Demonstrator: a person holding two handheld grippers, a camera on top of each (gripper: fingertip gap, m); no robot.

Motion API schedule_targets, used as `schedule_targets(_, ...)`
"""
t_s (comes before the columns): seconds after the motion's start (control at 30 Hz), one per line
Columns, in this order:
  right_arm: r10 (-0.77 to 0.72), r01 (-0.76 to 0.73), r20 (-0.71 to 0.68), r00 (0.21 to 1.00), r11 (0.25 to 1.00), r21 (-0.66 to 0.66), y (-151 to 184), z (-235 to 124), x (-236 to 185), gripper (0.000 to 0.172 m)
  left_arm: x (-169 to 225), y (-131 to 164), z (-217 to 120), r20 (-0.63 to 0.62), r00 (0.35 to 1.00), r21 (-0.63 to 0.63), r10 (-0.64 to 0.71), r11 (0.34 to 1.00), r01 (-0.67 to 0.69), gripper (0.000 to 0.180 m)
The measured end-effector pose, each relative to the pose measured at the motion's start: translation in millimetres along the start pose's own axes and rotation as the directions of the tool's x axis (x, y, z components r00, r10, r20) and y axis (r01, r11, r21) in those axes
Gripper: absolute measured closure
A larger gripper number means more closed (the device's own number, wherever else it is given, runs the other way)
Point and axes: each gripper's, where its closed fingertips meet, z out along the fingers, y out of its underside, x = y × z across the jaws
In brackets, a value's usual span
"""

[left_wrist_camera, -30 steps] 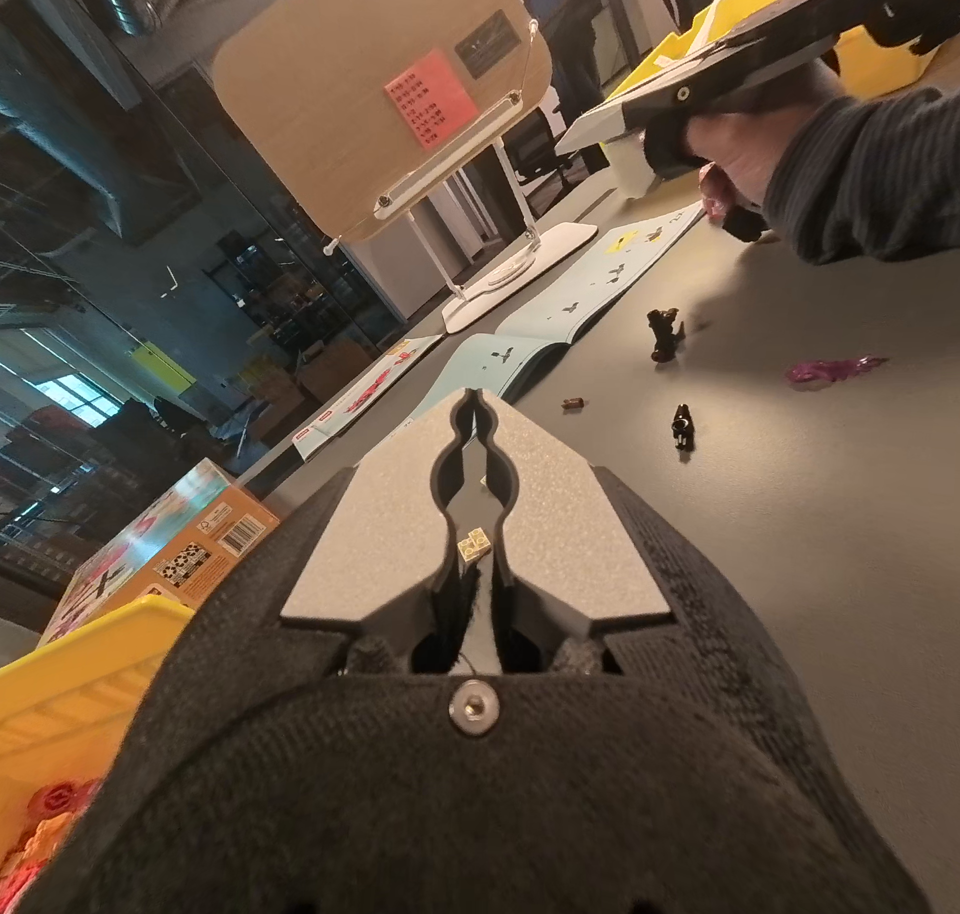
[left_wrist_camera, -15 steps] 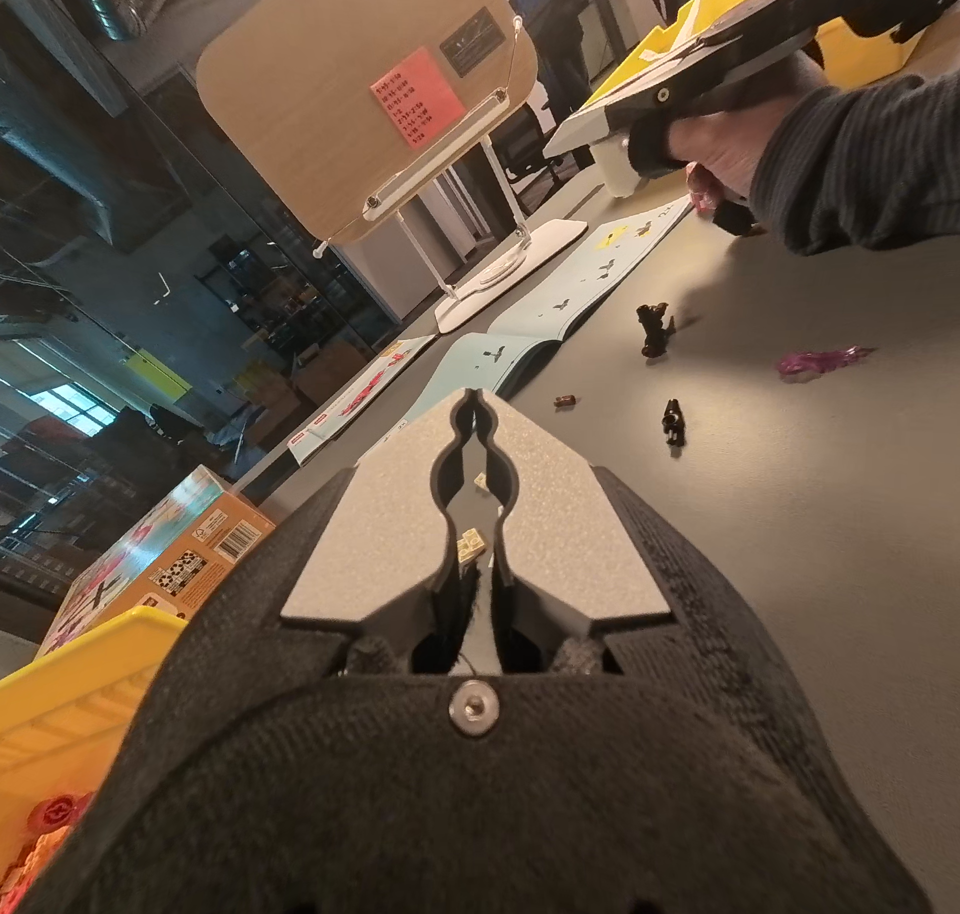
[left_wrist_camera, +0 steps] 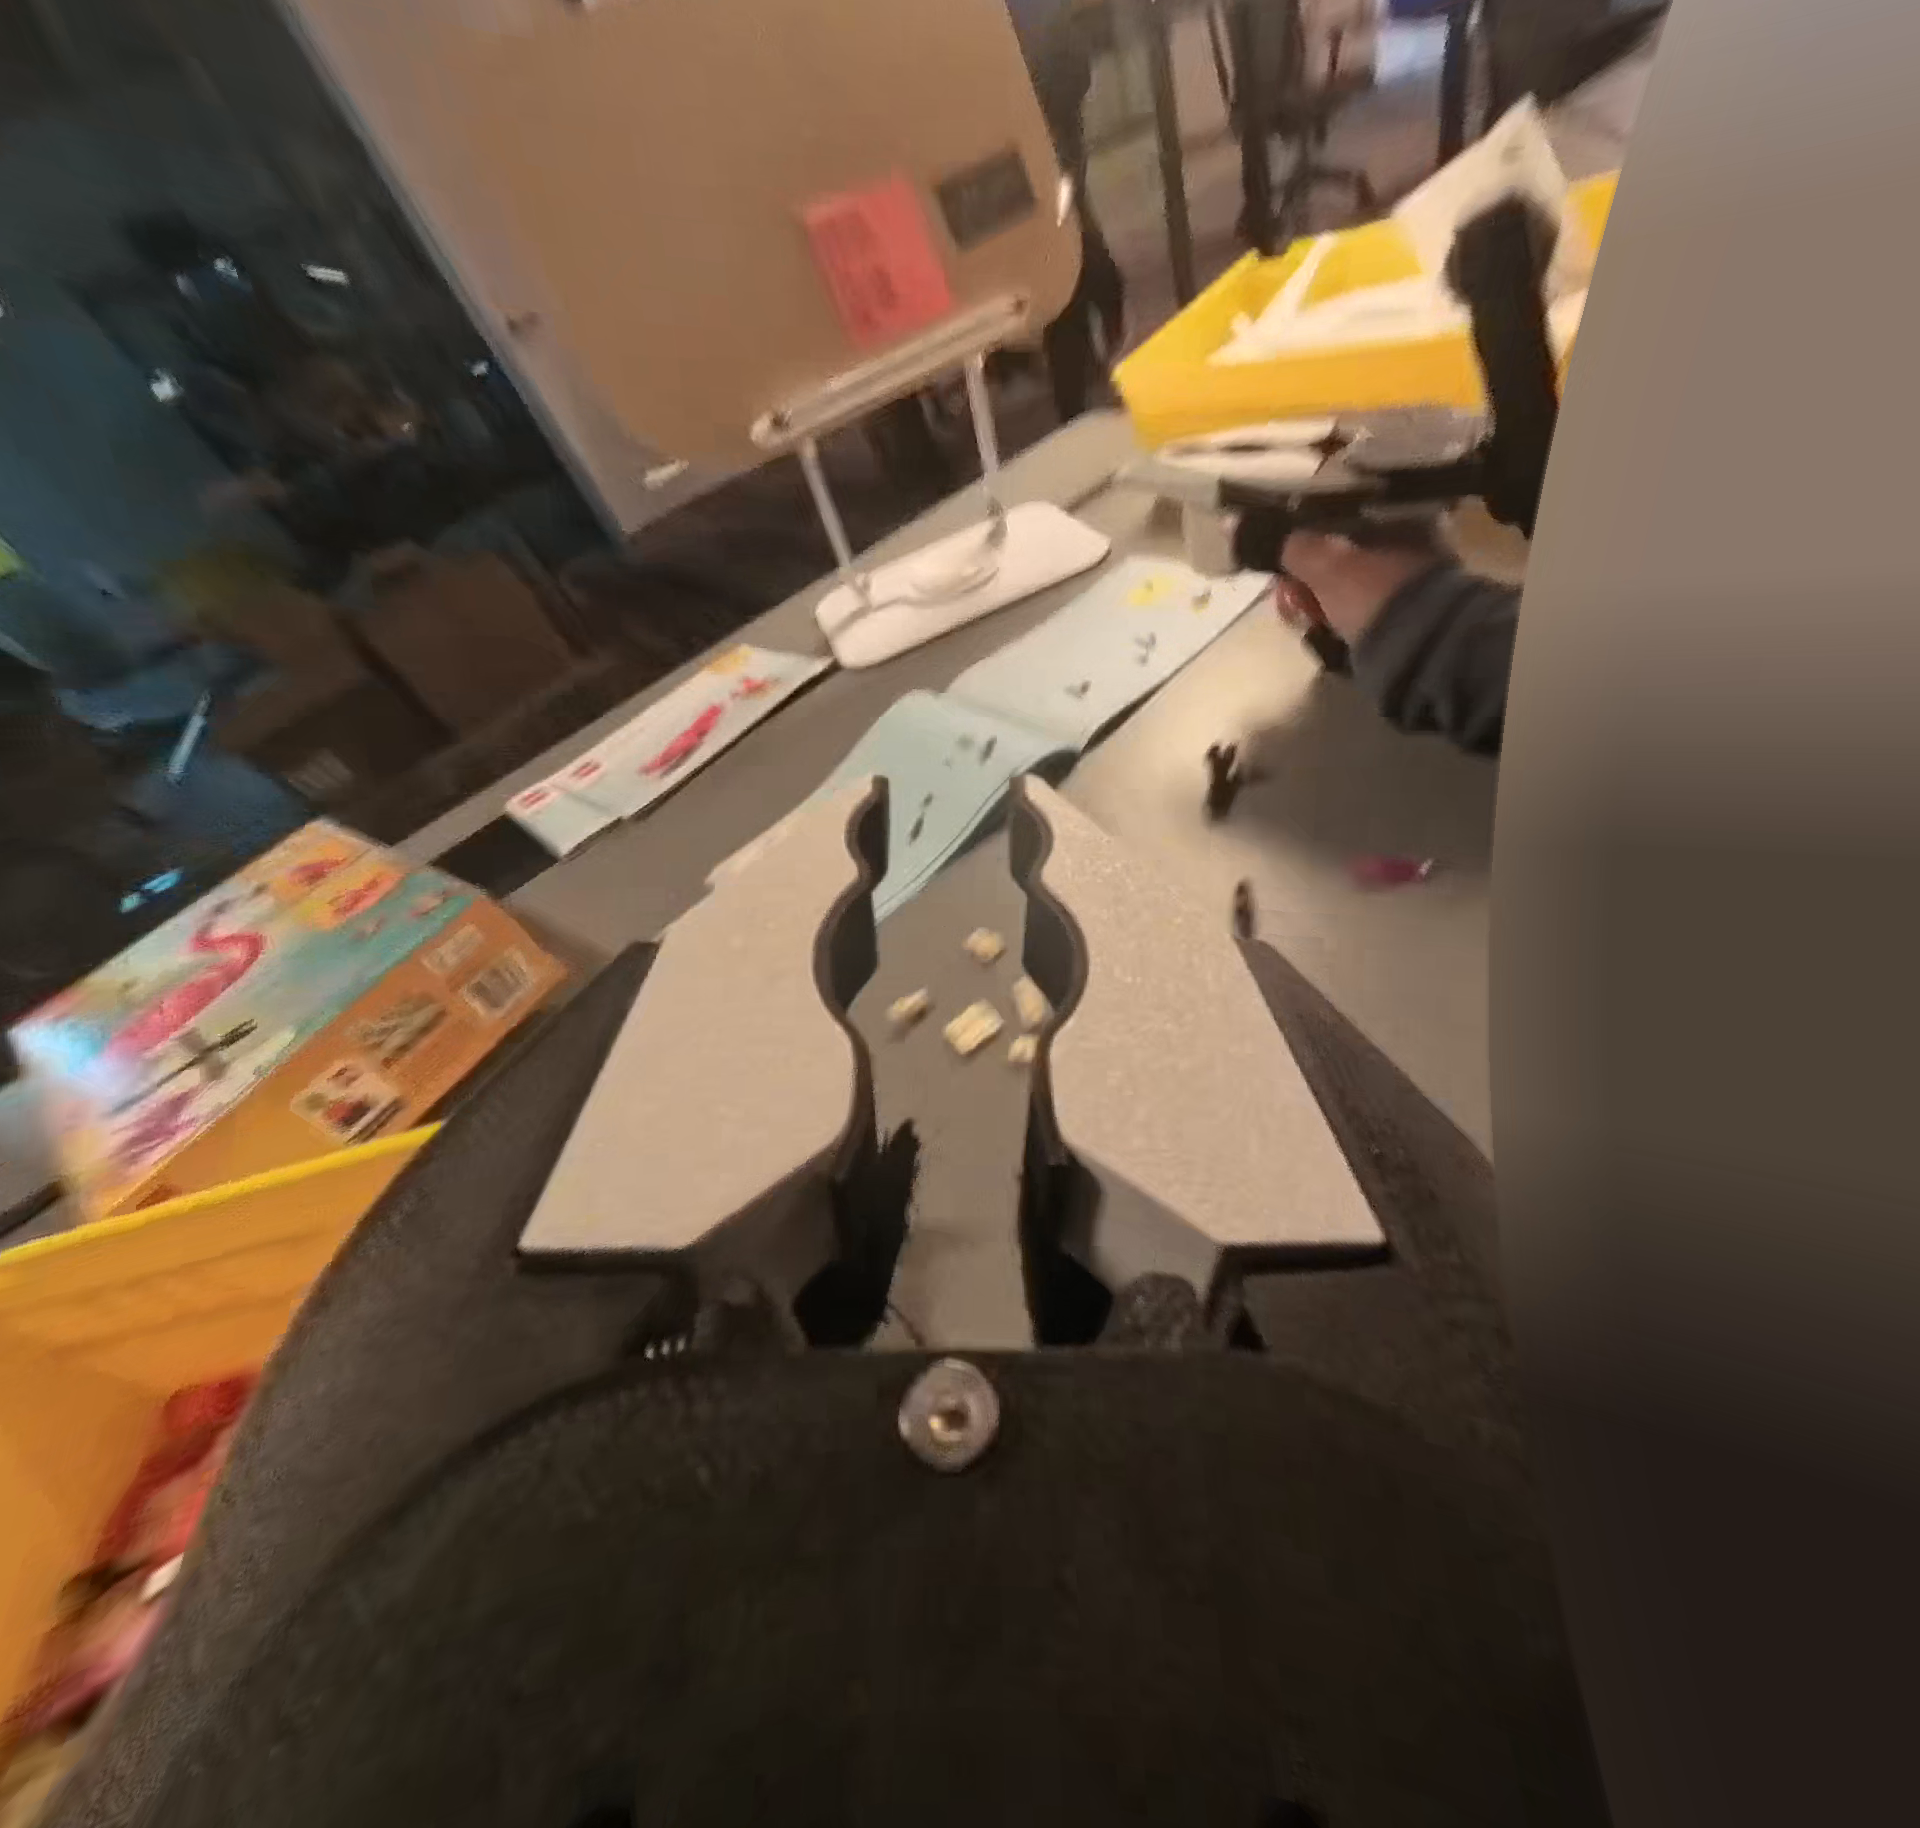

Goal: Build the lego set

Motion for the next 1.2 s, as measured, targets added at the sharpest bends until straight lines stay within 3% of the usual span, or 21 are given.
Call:
schedule_targets(0.07,0.008,-0.008,-0.001,1.0,1.0,0.009,-1,-1,1,0.171,-39,14,-20,0.109,0.99,-0.153,0.085,0.986,-0.068,0.162)
schedule_targets(0.13,0.021,-0.021,-0.002,1.0,1.0,0.016,-2,-1,2,0.171,-94,41,-43,0.243,0.961,-0.374,0.133,0.927,-0.033,0.151)
schedule_targets(0.2,0.035,-0.034,-0.003,0.999,0.999,0.02,-3,-2,4,0.171,-129,78,-60,0.279,0.958,-0.547,0.066,0.831,0.102,0.14)
schedule_targets(0.27,0.045,-0.045,-0.006,0.999,0.999,0.026,-3,-2,5,0.171,-136,115,-63,0.198,0.974,-0.65,-0.11,0.729,0.214,0.143)
schedule_targets(0.3,0.05,-0.049,-0.006,0.999,0.998,0.029,-3,-2,6,0.171,-137,134,-65,0.187,0.959,-0.7,-0.211,0.656,0.281,0.146)
schedule_targets(0.37,0.061,-0.06,-0.006,0.998,0.998,0.032,-4,-3,7,0.171,-136,172,-77,0.213,0.902,-0.812,-0.376,0.445,0.377,0.146)
schedule_targets(0.43,0.07,-0.069,-0.007,0.998,0.997,0.039,-5,-4,8,0.171,-133,197,-89,0.257,0.852,-0.878,-0.457,0.258,0.403,0.143)
schedule_targets(0.53,0.081,-0.081,-0.009,0.997,0.996,0.043,-5,-4,9,0.171,-144,229,-113,0.303,0.875,-0.936,-0.377,0.055,0.348,0.14)
schedule_targets(0.6,0.089,-0.089,-0.009,0.996,0.995,0.045,-5,-4,10,0.171,-147,243,-125,0.303,0.895,-0.951,-0.327,-0.046,0.305,0.136)
schedule_targets(0.87,0.122,-0.121,-0.01,0.992,0.991,0.051,-5,-4,14,0.17,-148,248,-142,0.229,0.941,-0.958,-0.25,-0.23,0.172,0.136)
schedule_targets(1.2,0.144,-0.143,-0.014,0.989,0.988,0.056,-5,-4,16,0.17,-142,254,-152,0.168,0.957,-0.936,-0.236,-0.342,0.08,0.143)
